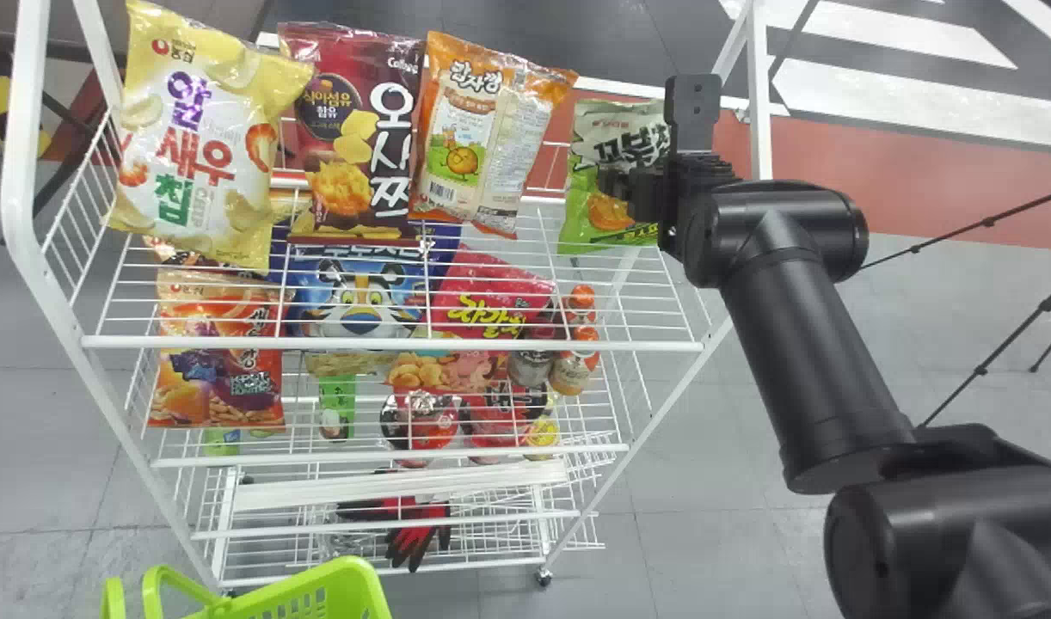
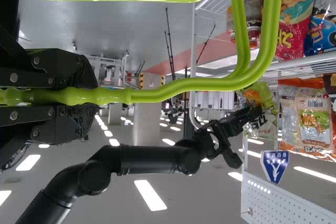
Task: Hold basket handle with left hand then pick Gkobukchip with right hand and place into basket
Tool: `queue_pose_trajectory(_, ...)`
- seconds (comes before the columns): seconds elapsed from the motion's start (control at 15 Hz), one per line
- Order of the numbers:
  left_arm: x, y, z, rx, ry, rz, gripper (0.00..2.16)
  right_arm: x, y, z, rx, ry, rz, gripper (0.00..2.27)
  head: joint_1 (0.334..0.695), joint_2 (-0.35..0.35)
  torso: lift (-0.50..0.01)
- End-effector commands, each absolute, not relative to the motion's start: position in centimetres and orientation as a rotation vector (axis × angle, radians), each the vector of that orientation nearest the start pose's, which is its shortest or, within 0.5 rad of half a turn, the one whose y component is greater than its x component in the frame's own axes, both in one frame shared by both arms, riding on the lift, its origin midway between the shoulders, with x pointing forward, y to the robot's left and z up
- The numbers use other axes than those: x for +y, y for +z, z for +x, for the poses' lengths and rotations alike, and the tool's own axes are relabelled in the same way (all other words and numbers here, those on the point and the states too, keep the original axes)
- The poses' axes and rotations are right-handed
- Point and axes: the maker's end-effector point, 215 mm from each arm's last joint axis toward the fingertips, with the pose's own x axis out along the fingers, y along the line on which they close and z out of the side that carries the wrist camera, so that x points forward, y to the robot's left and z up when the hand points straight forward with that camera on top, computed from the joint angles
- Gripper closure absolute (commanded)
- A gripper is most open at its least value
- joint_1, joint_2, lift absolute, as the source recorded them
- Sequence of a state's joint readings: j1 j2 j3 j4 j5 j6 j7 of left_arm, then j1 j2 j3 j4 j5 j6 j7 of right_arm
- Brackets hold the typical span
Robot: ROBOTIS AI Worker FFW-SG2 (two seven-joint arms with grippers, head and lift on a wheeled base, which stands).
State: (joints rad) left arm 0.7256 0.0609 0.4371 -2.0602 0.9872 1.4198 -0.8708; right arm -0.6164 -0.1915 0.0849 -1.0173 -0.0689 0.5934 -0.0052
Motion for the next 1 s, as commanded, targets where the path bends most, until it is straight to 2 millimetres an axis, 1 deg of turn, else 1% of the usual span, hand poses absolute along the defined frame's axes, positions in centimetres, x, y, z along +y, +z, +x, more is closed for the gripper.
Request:
queue_pose_trajectory(0.0, 11.7, -40.9, 16.6, 0.930, -0.818, -1.397, 1.89, -32.5, -40.2, 71.5, 0.548, -0.072, -0.151, 2.25, 0.695, -0.263, 0.000)
queue_pose_trajectory(0.07, 11.7, -41.0, 16.6, 0.932, -0.816, -1.395, 1.89, -32.1, -40.7, 71.2, 0.551, -0.060, -0.151, 2.25, 0.695, -0.262, 0.000)
queue_pose_trajectory(0.27, 11.8, -41.0, 16.5, 0.931, -0.815, -1.398, 1.89, -31.1, -40.5, 69.9, 0.521, -0.047, -0.153, 2.25, 0.695, -0.255, 0.000)
queue_pose_trajectory(0.33, 11.8, -41.0, 16.5, 0.931, -0.815, -1.398, 1.89, -30.5, -39.9, 69.2, 0.510, -0.044, -0.158, 2.25, 0.695, -0.253, 0.000)
queue_pose_trajectory(0.47, 11.9, -41.0, 16.5, 0.931, -0.813, -1.397, 1.89, -30.3, -39.4, 67.8, 0.512, -0.057, -0.175, 2.25, 0.695, -0.247, 0.000)
queue_pose_trajectory(0.6, 11.8, -41.0, 16.4, 0.933, -0.814, -1.398, 1.89, -30.9, -38.9, 66.3, 0.527, -0.098, -0.213, 2.25, 0.695, -0.245, 0.000)
queue_pose_trajectory(0.67, 11.8, -41.1, 16.4, 0.933, -0.813, -1.400, 1.89, -30.8, -38.3, 65.6, 0.531, -0.107, -0.223, 2.25, 0.695, -0.248, 0.000)
queue_pose_trajectory(0.73, 11.8, -41.1, 16.4, 0.933, -0.813, -1.400, 1.89, -30.8, -38.3, 64.6, 0.554, -0.115, -0.227, 2.25, 0.695, -0.255, 0.000)
queue_pose_trajectory(0.87, 11.8, -41.1, 16.4, 0.933, -0.813, -1.400, 1.89, -29.9, -37.2, 63.2, 0.555, -0.101, -0.219, 2.25, 0.695, -0.260, 0.000)
queue_pose_trajectory(0.93, 11.8, -41.0, 16.4, 0.933, -0.814, -1.398, 1.89, -29.2, -36.4, 62.6, 0.542, -0.090, -0.219, 2.25, 0.695, -0.260, 0.000)
